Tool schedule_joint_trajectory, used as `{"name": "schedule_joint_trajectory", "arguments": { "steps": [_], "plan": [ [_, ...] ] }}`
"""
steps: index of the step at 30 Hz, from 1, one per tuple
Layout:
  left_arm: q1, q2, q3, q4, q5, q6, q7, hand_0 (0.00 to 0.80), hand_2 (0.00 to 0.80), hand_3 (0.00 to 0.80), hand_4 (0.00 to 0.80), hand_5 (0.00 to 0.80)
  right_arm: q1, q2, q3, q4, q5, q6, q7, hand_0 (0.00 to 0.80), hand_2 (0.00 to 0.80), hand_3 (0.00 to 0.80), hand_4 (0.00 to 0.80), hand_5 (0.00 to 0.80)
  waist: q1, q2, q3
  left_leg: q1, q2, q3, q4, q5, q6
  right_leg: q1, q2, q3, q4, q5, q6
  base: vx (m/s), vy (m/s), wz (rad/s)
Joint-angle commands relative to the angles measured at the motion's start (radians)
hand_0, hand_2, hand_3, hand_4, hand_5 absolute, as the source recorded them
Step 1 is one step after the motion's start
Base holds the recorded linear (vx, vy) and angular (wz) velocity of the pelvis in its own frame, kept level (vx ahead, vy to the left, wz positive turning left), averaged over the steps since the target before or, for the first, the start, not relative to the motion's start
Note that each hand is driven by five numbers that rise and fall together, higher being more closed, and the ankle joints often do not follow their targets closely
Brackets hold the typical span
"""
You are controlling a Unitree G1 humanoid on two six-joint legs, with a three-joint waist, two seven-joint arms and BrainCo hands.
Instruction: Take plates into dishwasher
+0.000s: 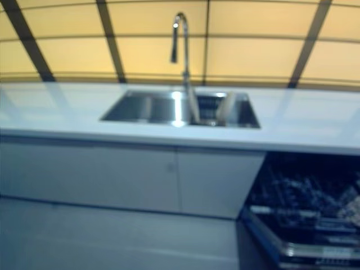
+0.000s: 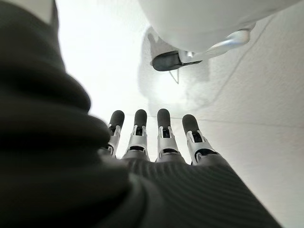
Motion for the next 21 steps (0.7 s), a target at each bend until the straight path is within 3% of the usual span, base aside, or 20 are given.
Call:
{"name": "schedule_joint_trajectory", "arguments": {
  "steps": [1,3,6,11,21],
  "plan": [
    [-0.050,-0.028,0.020,0.045,-0.005,-0.048,0.036,0.000,0.000,0.000,0.000,0.000,-0.030,0.022,0.004,0.009,0.012,-0.008,0.000,0.000,0.000,0.000,0.000,0.000,0.002,-0.007,0.035,0.042,-0.115,0.002,0.004,-0.085,0.116,-0.036,0.033,0.013,0.047,-0.024,0.034,0.000,0.000,0.00],
    [-0.049,-0.028,0.026,0.036,-0.029,-0.081,0.023,0.000,0.000,0.000,0.000,0.000,-0.031,0.021,0.001,0.006,0.007,-0.007,-0.006,0.000,0.000,0.000,0.000,0.000,0.003,-0.006,0.040,0.040,-0.113,0.002,0.004,-0.083,0.117,-0.042,0.034,0.013,0.056,-0.027,0.031,-0.043,-0.025,0.02],
    [-0.050,-0.033,0.004,0.033,0.040,0.000,-0.122,0.000,0.000,0.000,0.000,0.000,-0.034,0.020,-0.004,0.001,0.003,-0.013,0.000,0.000,0.000,0.000,0.000,0.000,0.006,-0.007,0.045,0.035,-0.113,-0.004,0.004,-0.080,0.118,-0.047,0.035,0.007,0.062,-0.028,0.029,-0.053,-0.031,0.01],
    [-0.066,-0.033,-0.018,0.042,0.042,0.013,-0.054,0.000,0.000,0.000,0.000,0.000,-0.044,0.019,0.008,0.000,-0.012,-0.001,-0.002,0.000,0.000,0.000,0.000,0.000,-0.004,-0.007,0.041,0.046,-0.109,-0.001,0.004,-0.087,0.119,-0.035,0.040,0.014,0.056,-0.031,0.026,-0.008,-0.004,0.00],
    [-0.079,-0.021,-0.025,0.034,0.074,0.034,-0.083,0.000,0.000,0.000,0.000,0.000,-0.054,0.002,0.009,-0.006,-0.021,0.027,0.012,0.000,0.000,0.000,0.000,0.000,-0.006,-0.001,0.042,0.043,-0.100,0.008,0.004,-0.077,0.114,-0.035,0.041,0.018,0.058,-0.031,0.023,0.000,0.000,0.00]
  ]
}}
